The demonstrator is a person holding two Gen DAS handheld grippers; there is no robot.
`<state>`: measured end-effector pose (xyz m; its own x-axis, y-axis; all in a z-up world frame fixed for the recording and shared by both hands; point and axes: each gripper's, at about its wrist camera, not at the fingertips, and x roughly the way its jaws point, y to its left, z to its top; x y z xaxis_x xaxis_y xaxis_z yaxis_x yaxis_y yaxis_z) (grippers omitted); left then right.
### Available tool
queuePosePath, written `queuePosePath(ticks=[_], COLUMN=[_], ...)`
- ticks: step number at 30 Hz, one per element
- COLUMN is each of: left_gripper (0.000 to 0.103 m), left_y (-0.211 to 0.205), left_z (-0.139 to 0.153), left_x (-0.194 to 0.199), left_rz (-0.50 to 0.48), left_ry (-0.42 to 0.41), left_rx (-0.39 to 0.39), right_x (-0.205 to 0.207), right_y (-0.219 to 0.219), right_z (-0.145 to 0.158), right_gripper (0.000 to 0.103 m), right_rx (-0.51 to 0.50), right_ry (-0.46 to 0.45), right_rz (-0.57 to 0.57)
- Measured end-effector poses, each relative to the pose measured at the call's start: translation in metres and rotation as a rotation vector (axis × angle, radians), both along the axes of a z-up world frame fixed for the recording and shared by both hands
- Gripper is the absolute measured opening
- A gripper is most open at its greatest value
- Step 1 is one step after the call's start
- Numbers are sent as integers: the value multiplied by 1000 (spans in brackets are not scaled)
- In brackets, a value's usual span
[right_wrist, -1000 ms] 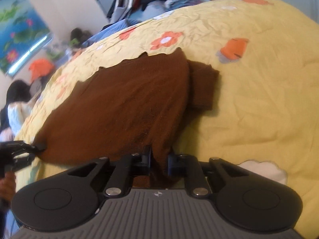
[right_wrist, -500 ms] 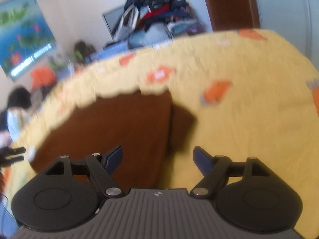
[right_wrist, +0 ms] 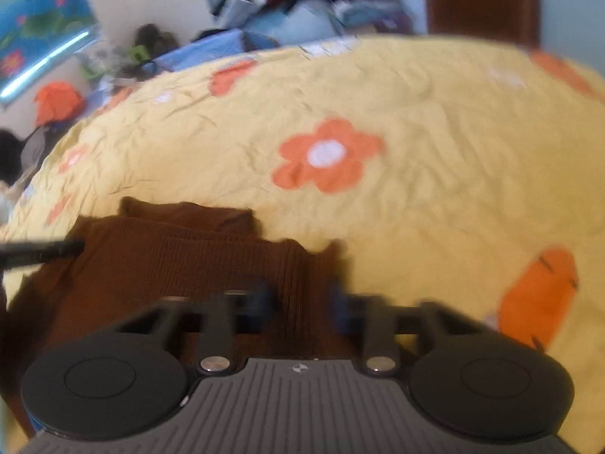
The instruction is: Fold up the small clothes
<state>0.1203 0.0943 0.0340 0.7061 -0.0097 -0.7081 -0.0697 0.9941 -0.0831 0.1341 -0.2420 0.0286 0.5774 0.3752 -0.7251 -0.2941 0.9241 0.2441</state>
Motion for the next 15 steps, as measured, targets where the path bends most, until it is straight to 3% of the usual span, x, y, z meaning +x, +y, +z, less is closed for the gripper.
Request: queuePosePath(ticks=[2, 4, 6, 7, 8, 9, 10, 11, 13, 14, 15], left_gripper=[7, 7, 8, 10, 11, 18, 23, 35, 59, 78, 81], left_y=[7, 7, 3, 2, 1, -1, -4, -7, -14, -20, -27], left_z=[6, -6, -11, -9, -5, -1, 7, 14, 29, 33, 35], left_x=[-6, -2, -6, -7, -8, -11, -15, -21, -35, -39, -40], left_rz=[22, 8, 0, 8, 11, 14, 27, 33, 28, 23, 11], left_ry=[-49, 2, -25, -25, -24, -26, -32, -51, -139, -176, -198], left_rx=[-2, 27, 64, 66, 70, 86, 116, 140, 158, 161, 161], right_x=[-4, -9, 0, 3, 0, -1, -2, -5, -20, -29, -35], right_y=[-5, -15, -13, -8, -7, -7, -9, -11, -15, -17, -15], right_z=[11, 20, 6, -5, -9, -8, -6, -1, 16, 27, 34], right_gripper=[19, 19, 19, 20, 30, 37, 55, 64, 65, 66, 68], right_rx=[35, 95, 55, 15, 23, 37, 54, 65, 79, 91, 110], right_ry=[-53, -103, -63, -47, -84, -75, -56, -55, -137, -180, -212], right_rz=[-13, -42, -47, -42, -54, -71, -94, -110, -139, -153, -156])
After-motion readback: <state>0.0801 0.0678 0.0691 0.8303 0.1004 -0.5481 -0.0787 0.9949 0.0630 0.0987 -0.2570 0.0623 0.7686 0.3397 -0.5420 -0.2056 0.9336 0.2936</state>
